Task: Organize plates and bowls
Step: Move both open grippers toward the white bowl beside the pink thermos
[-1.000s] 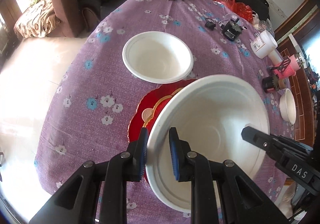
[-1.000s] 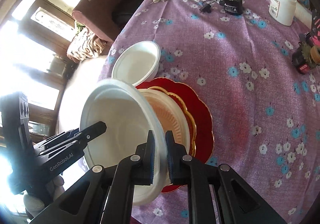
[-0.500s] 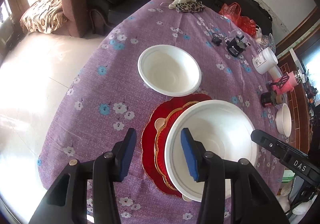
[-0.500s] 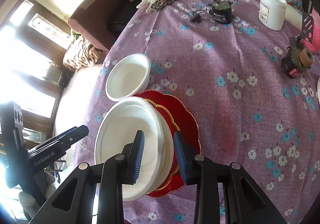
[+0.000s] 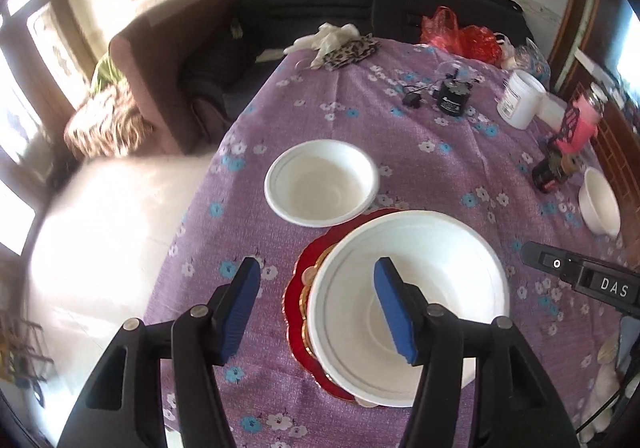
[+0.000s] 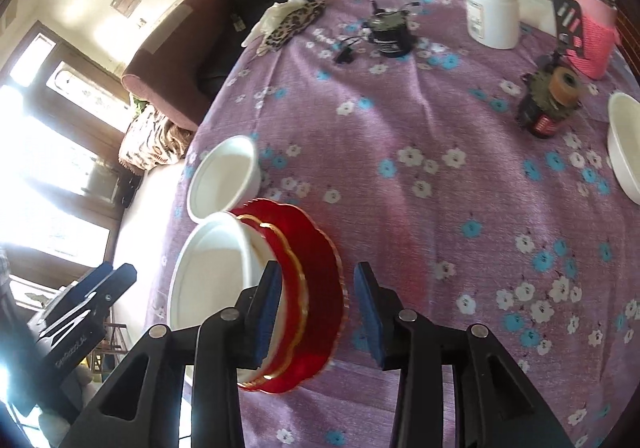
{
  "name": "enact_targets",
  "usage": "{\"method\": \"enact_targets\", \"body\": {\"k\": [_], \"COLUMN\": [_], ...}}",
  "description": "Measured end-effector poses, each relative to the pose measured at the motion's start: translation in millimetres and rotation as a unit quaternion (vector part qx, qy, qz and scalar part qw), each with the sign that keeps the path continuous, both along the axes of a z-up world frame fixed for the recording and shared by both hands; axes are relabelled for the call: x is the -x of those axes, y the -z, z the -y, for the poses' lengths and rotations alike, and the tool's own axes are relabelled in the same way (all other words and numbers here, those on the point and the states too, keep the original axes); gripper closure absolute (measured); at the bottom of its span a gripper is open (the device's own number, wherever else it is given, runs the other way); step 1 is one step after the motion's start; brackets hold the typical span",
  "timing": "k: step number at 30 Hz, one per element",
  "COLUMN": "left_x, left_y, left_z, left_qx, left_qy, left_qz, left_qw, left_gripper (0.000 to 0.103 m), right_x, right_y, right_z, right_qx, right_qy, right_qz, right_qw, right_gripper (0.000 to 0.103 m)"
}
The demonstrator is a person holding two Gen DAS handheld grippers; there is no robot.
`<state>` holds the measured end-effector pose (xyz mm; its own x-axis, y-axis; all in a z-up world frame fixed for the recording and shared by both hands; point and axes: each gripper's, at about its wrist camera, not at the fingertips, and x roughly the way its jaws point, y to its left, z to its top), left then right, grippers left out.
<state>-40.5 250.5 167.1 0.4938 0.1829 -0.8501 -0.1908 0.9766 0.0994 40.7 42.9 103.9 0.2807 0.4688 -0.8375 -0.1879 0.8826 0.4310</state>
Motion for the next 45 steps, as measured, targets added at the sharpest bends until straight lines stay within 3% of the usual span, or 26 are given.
{"method": "enact_targets", "body": {"k": [4, 18, 27, 33, 45], "left_x": [-2, -17, -44, -49, -47], "left_y": [-4, 7, 28, 42, 46], "left_z": [34, 139, 207, 253, 254], "left_qx": [-0.036, -0.056, 0.001, 0.004, 0.014], "left_qy": [0.028, 0.102, 0.14, 0.17, 0.129], "left_qz": [0.009, -0.002, -0.037, -0.054, -0.074], "left_qw": [0.9989, 0.9932, 0.9894, 0.984, 0.9888], "left_gripper": [0.043, 0.042, 0.04, 0.04, 0.04], "right_x": [7, 23, 30, 36, 18], "right_y": [-1, 8, 28, 37, 51], "right_z": [21, 128, 238, 288, 354], "right_qx": [0.006, 0.012, 0.019, 0.024, 0.033], "right_qy": [0.013, 0.092, 0.181, 0.217, 0.262], "right_qz": [0.009, 0.009, -0.015, -0.027, -0.026], "right_qw": [1.0, 0.996, 0.983, 0.976, 0.964], "right_gripper": [0.062, 0.061, 0.061, 0.061, 0.061]}}
